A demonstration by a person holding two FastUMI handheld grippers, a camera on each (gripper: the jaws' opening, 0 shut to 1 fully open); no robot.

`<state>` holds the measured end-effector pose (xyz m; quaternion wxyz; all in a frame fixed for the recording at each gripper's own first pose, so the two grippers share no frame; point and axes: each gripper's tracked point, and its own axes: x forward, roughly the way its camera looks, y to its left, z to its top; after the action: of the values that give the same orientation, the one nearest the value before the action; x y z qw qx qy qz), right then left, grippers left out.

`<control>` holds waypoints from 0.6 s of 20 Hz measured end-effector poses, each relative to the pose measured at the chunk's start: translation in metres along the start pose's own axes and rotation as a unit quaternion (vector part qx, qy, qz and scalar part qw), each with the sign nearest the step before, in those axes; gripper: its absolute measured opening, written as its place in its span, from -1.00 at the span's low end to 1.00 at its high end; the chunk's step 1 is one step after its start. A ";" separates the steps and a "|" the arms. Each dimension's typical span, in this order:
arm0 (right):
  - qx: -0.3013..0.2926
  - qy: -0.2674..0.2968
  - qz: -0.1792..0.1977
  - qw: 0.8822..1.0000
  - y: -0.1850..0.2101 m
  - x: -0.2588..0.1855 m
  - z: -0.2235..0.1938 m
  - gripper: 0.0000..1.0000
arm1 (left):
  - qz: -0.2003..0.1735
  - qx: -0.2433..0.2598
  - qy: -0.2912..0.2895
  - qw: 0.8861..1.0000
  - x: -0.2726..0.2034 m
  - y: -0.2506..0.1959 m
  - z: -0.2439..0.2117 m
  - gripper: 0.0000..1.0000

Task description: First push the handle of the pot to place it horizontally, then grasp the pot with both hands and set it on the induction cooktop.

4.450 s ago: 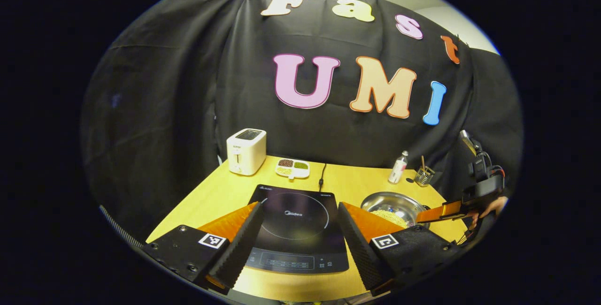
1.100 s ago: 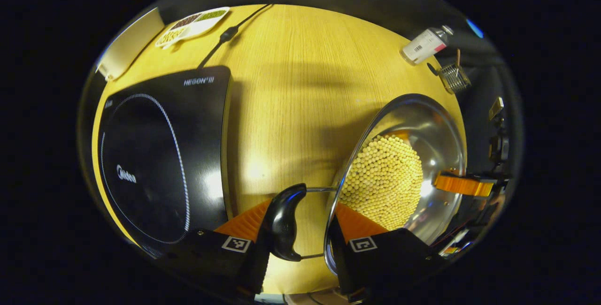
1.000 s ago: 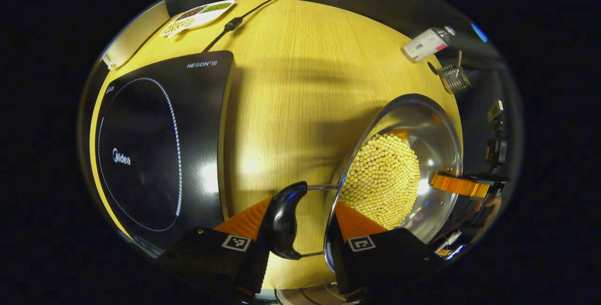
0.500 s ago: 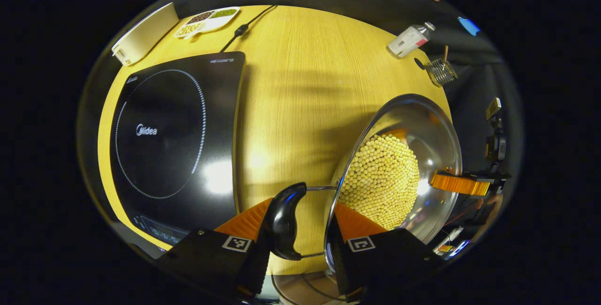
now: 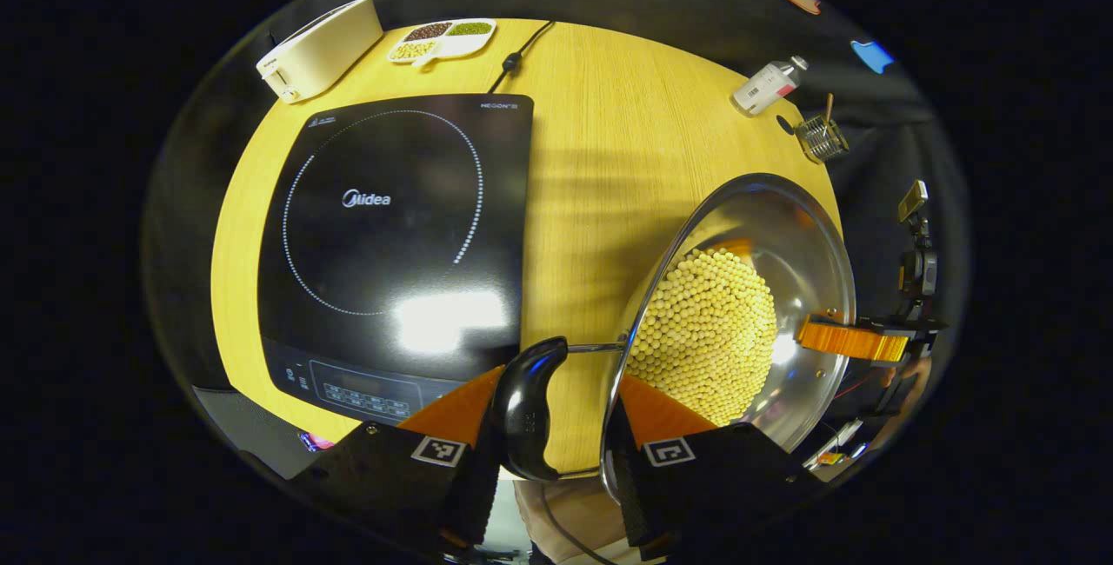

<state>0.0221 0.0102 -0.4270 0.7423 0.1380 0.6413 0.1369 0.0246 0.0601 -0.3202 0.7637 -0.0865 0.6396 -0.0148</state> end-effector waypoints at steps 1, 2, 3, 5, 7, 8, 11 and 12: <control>-0.003 -0.005 -0.001 1.000 0.009 0.000 0.000 0.10 | 0.000 0.002 -0.004 1.000 -0.004 0.007 0.001 0.19; -0.005 -0.009 -0.002 1.000 0.017 0.001 -0.002 0.10 | -0.001 0.001 -0.008 1.000 -0.008 0.014 0.002 0.19; -0.005 -0.014 -0.003 1.000 0.027 0.002 -0.002 0.10 | -0.003 0.001 -0.010 1.000 -0.012 0.022 0.003 0.19; -0.006 -0.022 -0.008 1.000 0.043 0.005 -0.006 -0.02 | -0.007 0.005 -0.015 1.000 -0.019 0.039 0.006 0.24; -0.005 -0.029 -0.016 0.999 0.064 0.011 -0.009 0.10 | -0.011 0.009 -0.019 1.000 -0.025 0.061 0.007 0.24; -0.004 -0.031 -0.019 0.999 0.075 0.014 -0.012 0.10 | -0.013 0.010 -0.020 1.000 -0.029 0.071 0.005 0.19; -0.003 -0.032 -0.024 0.999 0.110 0.029 -0.020 -0.02 | -0.018 0.014 -0.019 1.000 -0.037 0.107 0.008 0.20; -0.003 -0.033 -0.025 0.999 0.123 0.035 -0.022 -0.02 | -0.019 0.015 -0.020 1.000 -0.040 0.120 0.008 0.22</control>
<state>0.0018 0.1374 -0.4154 0.7668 0.1239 0.6191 0.1155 0.0146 0.1841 -0.2974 0.7770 -0.0868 0.6224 -0.0371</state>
